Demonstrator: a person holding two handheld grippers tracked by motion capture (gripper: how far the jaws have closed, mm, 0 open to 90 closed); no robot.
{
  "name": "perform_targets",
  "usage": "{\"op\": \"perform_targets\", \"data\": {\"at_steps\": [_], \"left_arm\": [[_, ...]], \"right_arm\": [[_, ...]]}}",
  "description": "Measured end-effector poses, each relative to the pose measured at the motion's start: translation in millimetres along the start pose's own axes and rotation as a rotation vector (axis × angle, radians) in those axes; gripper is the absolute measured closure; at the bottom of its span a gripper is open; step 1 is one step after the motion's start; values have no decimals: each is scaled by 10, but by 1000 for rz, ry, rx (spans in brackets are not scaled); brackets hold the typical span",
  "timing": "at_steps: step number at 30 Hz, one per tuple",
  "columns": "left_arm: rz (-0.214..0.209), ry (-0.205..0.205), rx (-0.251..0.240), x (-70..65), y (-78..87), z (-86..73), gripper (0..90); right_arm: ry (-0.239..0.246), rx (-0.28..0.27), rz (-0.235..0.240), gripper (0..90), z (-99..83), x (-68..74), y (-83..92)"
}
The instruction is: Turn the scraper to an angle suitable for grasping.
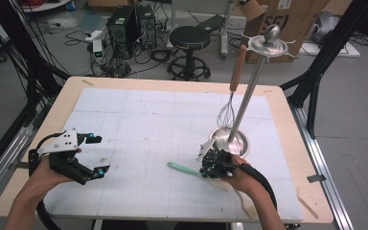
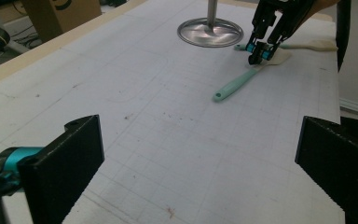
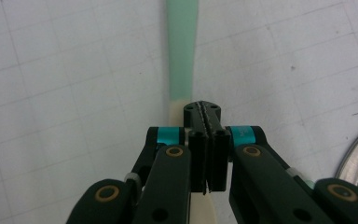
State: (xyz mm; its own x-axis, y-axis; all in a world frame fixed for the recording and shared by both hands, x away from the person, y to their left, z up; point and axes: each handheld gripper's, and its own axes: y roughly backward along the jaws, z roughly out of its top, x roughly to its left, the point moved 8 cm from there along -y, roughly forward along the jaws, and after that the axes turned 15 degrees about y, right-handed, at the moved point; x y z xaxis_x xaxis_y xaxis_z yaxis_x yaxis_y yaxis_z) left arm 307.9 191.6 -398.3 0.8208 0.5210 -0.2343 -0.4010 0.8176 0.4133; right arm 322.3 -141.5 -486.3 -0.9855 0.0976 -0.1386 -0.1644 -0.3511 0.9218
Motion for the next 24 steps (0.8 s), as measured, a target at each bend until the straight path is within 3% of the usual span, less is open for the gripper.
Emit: {"op": "perform_targets", "data": {"at_steps": [21, 24], "left_arm": [[-3, 3, -10, 3, 10, 14, 17], [-4, 6, -13, 7, 10, 18, 17]], "right_arm": [[21, -43, 6, 892, 205, -26, 85], [16, -56, 8, 838, 237, -25, 114]]}}
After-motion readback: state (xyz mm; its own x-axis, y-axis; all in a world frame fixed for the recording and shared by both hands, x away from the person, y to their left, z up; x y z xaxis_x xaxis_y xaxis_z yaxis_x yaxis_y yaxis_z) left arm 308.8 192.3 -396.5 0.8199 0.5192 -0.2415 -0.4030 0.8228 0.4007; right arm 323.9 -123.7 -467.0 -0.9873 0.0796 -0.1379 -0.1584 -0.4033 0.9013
